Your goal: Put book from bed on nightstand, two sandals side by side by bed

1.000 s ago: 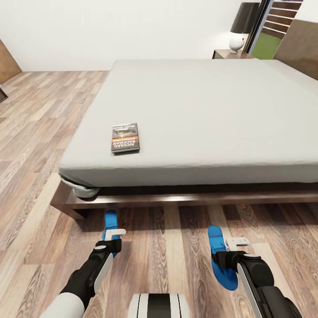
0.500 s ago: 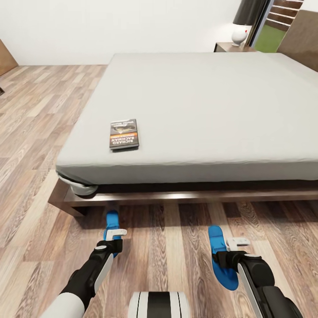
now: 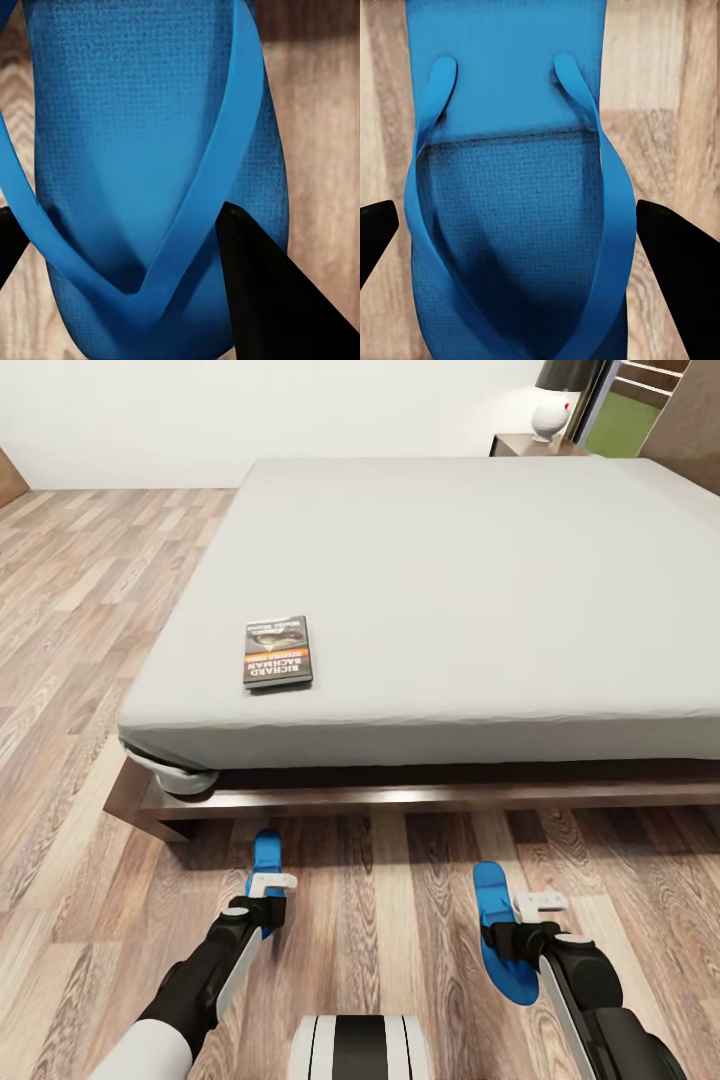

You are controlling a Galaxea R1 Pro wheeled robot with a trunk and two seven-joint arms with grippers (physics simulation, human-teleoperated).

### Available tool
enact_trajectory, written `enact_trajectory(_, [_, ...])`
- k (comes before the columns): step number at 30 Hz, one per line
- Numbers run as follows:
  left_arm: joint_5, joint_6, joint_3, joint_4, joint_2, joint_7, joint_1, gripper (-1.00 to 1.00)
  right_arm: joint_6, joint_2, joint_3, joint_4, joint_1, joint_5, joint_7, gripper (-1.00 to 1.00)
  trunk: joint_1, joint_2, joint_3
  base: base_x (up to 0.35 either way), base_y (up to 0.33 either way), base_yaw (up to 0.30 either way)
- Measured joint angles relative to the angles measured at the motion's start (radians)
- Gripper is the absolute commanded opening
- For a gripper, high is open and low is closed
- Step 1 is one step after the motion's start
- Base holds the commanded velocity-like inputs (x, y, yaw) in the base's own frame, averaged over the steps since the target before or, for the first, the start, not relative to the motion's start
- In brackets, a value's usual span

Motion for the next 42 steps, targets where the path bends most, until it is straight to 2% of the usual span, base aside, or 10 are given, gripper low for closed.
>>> enact_trajectory(4, [0.002, 0.008, 0.0, -0.004, 0.0, -0.001, 0.0, -1.0, 0.007, 0.0, 0.002, 0.001, -0.013, 0.001, -0.002, -1.0, 0.001, 0.0, -0.008, 0.0, 0.0, 0.0])
enact_trajectory(8, [0.001, 0.051, -0.001, -0.005, -0.004, -0.001, 0.0, -1.0, 0.008, 0.0, 0.003, 0.006, -0.032, -0.001, 0.001, -1.0, 0.003, -0.001, -0.023, 0.0, 0.0, 0.0])
enact_trajectory(17, [-0.003, 0.055, -0.003, -0.006, -0.002, 0.0, 0.0, -1.0, -0.008, 0.0, 0.003, -0.007, -0.034, -0.002, 0.004, -1.0, 0.007, -0.003, -0.058, 0.0, 0.0, 0.0])
enact_trajectory(20, [-0.004, 0.05, -0.006, -0.018, -0.001, 0.001, 0.001, -1.0, -0.052, -0.001, 0.004, -0.003, -0.033, -0.001, 0.004, -1.0, 0.008, -0.004, -0.07, 0.0, 0.0, 0.0])
enact_trajectory(22, [-0.003, 0.043, -0.012, -0.037, -0.002, 0.002, 0.001, -1.0, -0.113, -0.003, 0.003, 0.005, -0.033, -0.003, 0.006, -1.0, 0.009, -0.005, -0.077, 0.0, 0.0, 0.0])
enact_trajectory(25, [-0.002, 0.039, -0.041, -0.043, 0.0, 0.003, 0.001, -1.0, -0.183, -0.004, 0.006, 0.001, -0.034, -0.003, 0.008, -1.0, 0.01, -0.005, -0.089, 0.0, 0.0, 0.0])
enact_trajectory(28, [-0.004, 0.036, -0.049, -0.044, 0.0, 0.003, 0.001, -1.0, -0.234, -0.004, 0.002, 0.004, -0.034, -0.004, 0.009, -1.0, 0.012, -0.006, -0.1, 0.0, 0.0, 0.0])
enact_trajectory(34, [-0.004, 0.023, -0.051, -0.045, 0.0, 0.003, 0.002, -1.0, -0.254, -0.005, 0.0, 0.005, -0.034, -0.005, 0.008, -1.0, 0.014, -0.007, -0.124, 0.0, 0.0, 0.0])
enact_trajectory(39, [-0.005, 0.021, -0.051, -0.058, -0.001, 0.003, 0.002, -1.0, -0.255, -0.005, 0.0, 0.005, -0.034, -0.004, 0.007, -1.0, 0.014, -0.007, -0.124, 0.0, 0.0, 0.0])
enact_trajectory(42, [-0.003, 0.021, -0.054, -0.067, -0.001, 0.003, 0.003, -1.0, -0.255, -0.005, 0.0, 0.006, -0.034, -0.004, 0.006, -1.0, 0.016, -0.008, -0.135, 0.0, 0.0, 0.0])
